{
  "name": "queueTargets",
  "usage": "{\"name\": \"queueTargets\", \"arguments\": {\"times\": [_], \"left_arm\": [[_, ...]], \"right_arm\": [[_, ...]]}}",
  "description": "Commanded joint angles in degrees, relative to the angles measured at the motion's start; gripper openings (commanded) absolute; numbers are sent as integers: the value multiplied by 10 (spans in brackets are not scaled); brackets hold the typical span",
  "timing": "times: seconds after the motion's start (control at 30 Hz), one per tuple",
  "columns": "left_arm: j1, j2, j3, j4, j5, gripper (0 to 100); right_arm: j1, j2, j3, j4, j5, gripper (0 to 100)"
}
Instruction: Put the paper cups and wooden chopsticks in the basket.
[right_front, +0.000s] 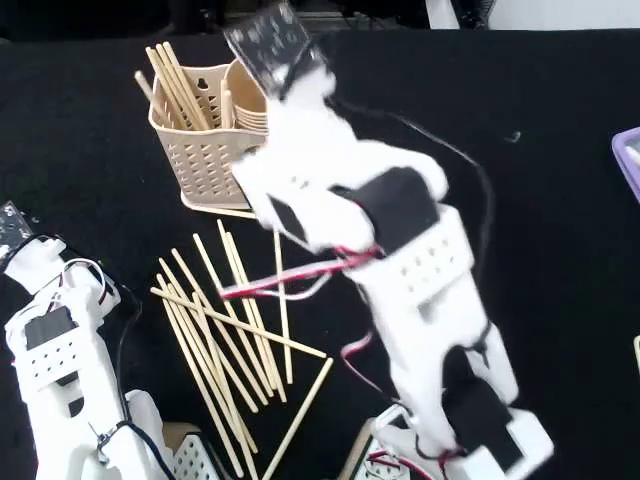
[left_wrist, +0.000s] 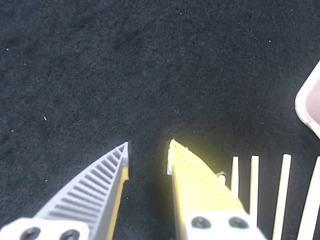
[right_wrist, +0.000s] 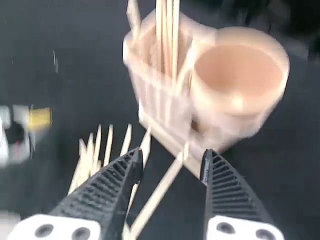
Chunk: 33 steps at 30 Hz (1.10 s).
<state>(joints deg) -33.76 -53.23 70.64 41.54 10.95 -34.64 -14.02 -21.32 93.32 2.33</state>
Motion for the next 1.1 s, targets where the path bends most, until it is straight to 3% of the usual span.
{"name": "queueTargets", "arguments": {"times": [0.0,0.23,0.37,0.7,0.87,1.07], "left_arm": [[-3,-14,-2,-11,4,134],[-3,-14,-2,-11,4,134],[-4,-14,-2,-11,4,134],[-4,-14,-3,-11,4,134],[-4,-14,-6,-11,4,134],[-4,-14,-7,-14,4,134]], "right_arm": [[4,-51,90,71,68,191],[1,-185,471,-32,370,191],[-21,-266,650,-92,454,191],[-89,-325,932,-285,479,197],[-91,-325,975,-314,477,310],[-128,-326,977,-326,475,310]]}}
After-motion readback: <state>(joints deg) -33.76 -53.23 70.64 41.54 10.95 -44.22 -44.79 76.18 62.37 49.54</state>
